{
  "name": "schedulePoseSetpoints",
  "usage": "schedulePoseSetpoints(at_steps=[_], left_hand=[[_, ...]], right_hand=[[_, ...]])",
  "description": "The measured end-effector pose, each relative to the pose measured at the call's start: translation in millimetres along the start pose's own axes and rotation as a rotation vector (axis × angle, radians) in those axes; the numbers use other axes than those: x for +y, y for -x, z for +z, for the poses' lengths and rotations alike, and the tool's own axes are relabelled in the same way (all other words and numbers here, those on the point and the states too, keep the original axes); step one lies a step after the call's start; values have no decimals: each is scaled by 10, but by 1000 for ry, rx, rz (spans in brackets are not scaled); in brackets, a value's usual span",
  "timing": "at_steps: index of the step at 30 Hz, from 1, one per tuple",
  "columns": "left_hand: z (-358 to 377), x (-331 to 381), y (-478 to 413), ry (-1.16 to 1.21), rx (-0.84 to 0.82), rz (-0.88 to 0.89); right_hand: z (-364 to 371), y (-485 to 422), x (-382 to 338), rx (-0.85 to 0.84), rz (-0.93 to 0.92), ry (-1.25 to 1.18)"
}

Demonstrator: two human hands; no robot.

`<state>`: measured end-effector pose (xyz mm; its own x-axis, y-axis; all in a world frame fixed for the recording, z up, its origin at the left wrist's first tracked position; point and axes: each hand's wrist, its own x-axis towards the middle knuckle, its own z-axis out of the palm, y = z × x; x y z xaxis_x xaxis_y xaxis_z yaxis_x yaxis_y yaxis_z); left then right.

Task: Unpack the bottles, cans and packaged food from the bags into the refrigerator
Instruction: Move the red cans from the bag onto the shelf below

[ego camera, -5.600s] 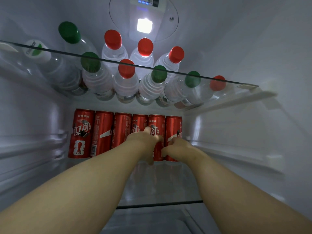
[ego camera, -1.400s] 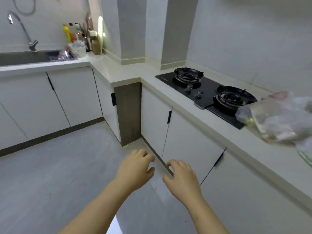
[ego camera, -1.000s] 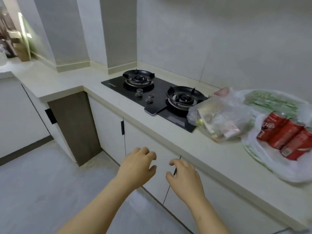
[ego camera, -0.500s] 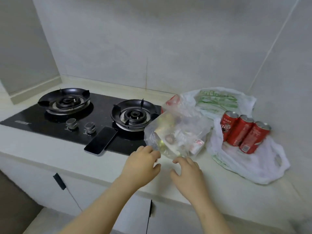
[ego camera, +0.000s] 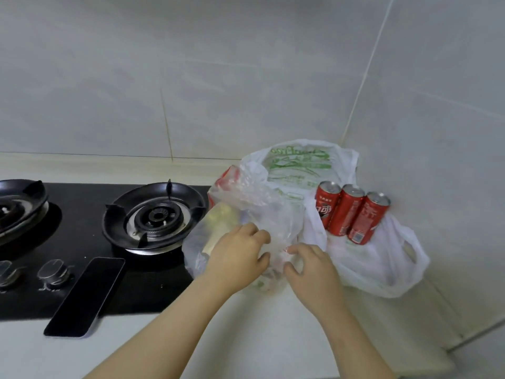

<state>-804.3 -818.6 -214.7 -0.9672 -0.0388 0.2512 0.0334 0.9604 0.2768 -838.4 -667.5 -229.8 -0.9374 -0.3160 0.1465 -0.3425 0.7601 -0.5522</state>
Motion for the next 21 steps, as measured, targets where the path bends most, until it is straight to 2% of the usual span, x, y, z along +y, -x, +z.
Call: schedulePoseSetpoints(at_steps=[9, 21], left_hand=[[201, 458, -751, 40, 28, 59], [517, 789, -1504, 62, 90, -11]], right_hand=[[-394, -580, 582, 119, -8, -1], [-661, -1318, 1117, 255, -92, -27]])
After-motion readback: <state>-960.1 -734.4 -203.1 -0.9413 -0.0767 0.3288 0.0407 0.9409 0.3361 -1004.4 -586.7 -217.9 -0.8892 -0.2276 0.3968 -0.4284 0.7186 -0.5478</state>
